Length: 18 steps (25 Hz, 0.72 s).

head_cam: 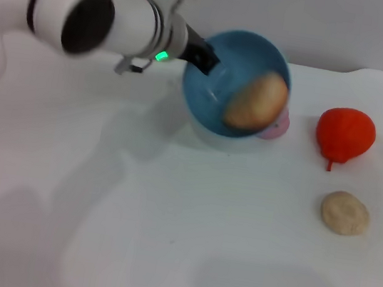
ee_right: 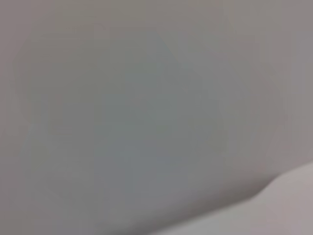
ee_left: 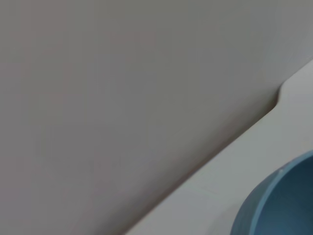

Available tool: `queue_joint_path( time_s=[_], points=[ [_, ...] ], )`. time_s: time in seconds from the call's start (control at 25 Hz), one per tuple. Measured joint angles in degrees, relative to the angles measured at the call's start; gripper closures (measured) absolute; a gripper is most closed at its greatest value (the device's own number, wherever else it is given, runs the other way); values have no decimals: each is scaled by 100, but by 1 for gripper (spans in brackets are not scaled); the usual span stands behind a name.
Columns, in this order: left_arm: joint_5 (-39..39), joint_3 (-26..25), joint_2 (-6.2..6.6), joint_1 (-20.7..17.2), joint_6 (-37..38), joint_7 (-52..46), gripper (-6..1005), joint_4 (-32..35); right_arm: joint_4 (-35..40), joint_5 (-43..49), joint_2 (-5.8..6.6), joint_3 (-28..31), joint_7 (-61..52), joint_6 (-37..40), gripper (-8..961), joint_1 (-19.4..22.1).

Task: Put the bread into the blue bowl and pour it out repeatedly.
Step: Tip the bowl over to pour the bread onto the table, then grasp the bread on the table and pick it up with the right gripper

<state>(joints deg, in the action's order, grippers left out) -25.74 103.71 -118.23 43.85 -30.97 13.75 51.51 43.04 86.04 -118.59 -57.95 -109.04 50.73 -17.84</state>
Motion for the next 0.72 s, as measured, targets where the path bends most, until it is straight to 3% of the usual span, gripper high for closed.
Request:
queue_joint_path(
  time_s=[0.28,0.48,0.72],
  points=[
    [-3,927,-33,-126,1270,-2,1000,-205,-876,-1360,9,795,1076,966,522,315],
    [-1,1263,-39,-124,2222,-1,999,-546,-1095,-1432,-1,931,1219,1242,522,349],
    [-2,1426,-66,-46,2827,-14,999,-821,-1256,-1442,-18,907,1528,1471,523,232]
  ],
)
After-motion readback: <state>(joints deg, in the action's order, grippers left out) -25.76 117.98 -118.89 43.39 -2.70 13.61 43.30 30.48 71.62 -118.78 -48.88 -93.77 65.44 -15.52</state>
